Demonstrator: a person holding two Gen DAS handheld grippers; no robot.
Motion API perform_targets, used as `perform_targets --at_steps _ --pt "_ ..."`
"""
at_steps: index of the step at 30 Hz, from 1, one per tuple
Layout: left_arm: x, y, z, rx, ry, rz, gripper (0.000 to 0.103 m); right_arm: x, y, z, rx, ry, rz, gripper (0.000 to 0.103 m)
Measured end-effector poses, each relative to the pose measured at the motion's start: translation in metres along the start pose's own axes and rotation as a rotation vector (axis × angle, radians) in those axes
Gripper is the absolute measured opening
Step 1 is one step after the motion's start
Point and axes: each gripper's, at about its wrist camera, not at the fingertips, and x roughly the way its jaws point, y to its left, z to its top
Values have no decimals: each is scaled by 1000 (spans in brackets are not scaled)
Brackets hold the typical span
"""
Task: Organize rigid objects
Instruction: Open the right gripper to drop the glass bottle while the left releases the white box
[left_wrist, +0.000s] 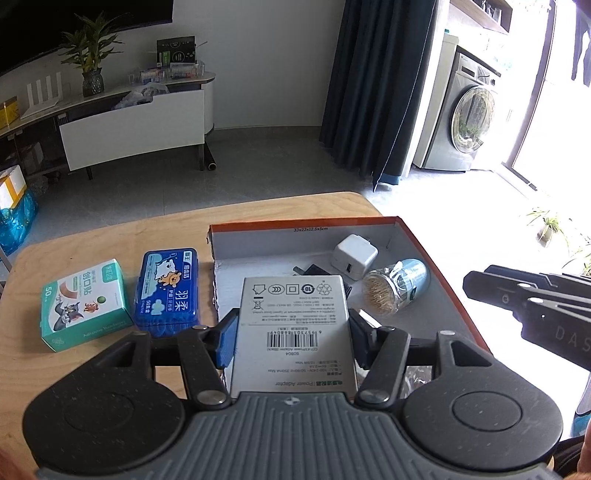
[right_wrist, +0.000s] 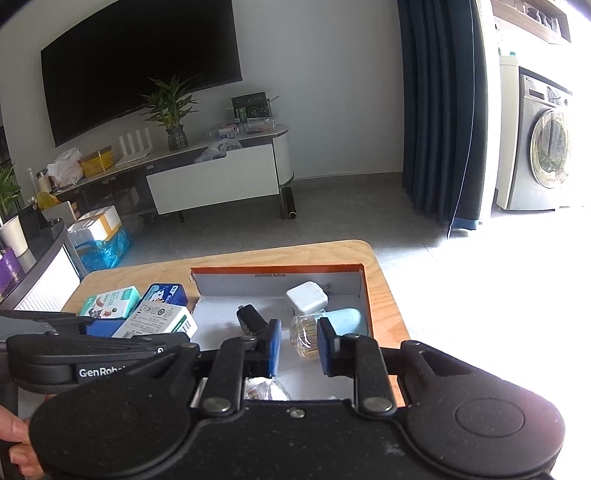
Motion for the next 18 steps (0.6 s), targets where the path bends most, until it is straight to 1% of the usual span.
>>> perform_targets --at_steps 3,5,9,11,12,15,18 --pt "8 -1 3 4 11 -12 59 -1 -6 -1 20 -7 5 28" --pt "12 -1 5 0 18 -24 59 -3 -8 -2 31 -12 11 31" --pt "20 1 9 -9 34 -50 60 -5 -9 -2 34 -18 19 34" --pt "22 1 10 -13 35 -43 63 -6 -10 -3 35 -17 21 36" --pt "22 2 10 -15 33 -44 68 -7 -9 -3 35 -17 23 37" --pt "18 4 9 -24 31 -46 69 -10 -7 -2 33 -20 31 38" --pt "12 7 7 -31 30 -41 69 -12 -3 0 30 -25 37 43"
